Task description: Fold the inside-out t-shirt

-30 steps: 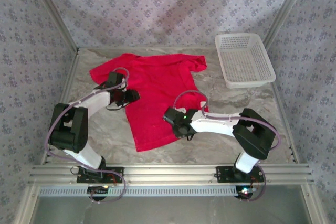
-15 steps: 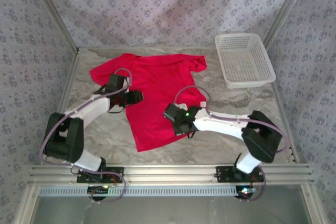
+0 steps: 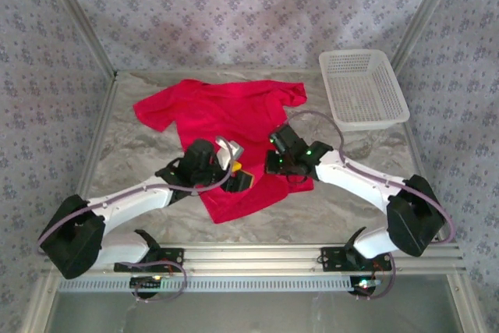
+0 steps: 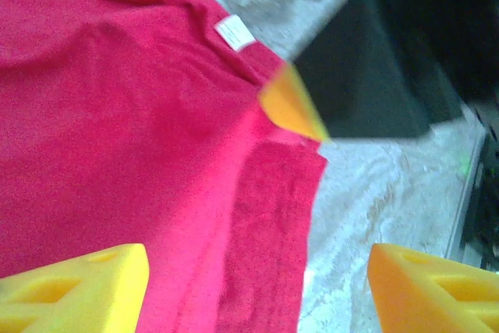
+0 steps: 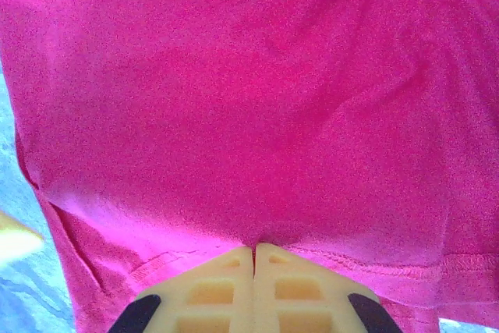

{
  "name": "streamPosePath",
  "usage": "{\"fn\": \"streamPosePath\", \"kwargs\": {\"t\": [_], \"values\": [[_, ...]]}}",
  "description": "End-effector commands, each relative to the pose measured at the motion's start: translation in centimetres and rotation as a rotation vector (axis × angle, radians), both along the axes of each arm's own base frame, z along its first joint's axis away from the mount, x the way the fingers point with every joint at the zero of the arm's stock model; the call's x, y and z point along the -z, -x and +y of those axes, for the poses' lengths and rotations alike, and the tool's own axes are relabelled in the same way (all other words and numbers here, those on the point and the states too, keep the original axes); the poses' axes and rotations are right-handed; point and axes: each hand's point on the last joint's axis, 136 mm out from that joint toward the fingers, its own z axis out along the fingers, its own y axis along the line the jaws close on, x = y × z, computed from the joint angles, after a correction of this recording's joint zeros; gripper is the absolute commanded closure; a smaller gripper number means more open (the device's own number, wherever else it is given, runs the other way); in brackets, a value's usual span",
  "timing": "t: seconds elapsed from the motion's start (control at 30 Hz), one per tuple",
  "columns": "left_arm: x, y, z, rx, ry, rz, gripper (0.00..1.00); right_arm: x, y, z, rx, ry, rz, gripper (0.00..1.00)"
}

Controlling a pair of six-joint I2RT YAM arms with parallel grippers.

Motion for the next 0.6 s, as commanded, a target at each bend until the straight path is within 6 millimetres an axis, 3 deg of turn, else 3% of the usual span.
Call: {"fn": "streamPosePath", "kwargs": {"t": [0.0,0.1,0.2,0.33,0.43,0.5,0.57], "values": [[1.4,0.4,-0.7,0.031,-0.065,-0.085,0.24,-1.2,-0.5,0.5,0.027,-0.109,0.022,1.0],[4.1,-0.7,-0.7,-0.02,-0.188,-0.086,0.2,-1.8,-0.8,0.5,0.033,-0.135,0.014,1.0],[6.6,-3.2,0.6,-0.147,-0.332,-0.092,0.19,-2.7,-0.9,0.4,0.04,-0.154,-0.005,1.0],[7.0,-5.9,2.4,-0.309,-0.403,-0.16,0.2,-3.8,-0.4,0.0,0.038,-0.174,-0.023,1.0],[7.6,-6.9,2.8,-0.348,-0.434,-0.16,0.24,-4.2,0.0,-0.6,0.048,-0.184,-0.029,1.0],[8.4,-7.3,3.7,-0.376,-0.473,-0.136,0.35,-4.3,0.3,-1.2,0.057,-0.183,-0.036,1.0],[9.0,-7.5,4.7,-0.409,-0.49,-0.1,0.61,-4.5,0.4,-1.8,0.069,-0.181,-0.045,1.0]]}}
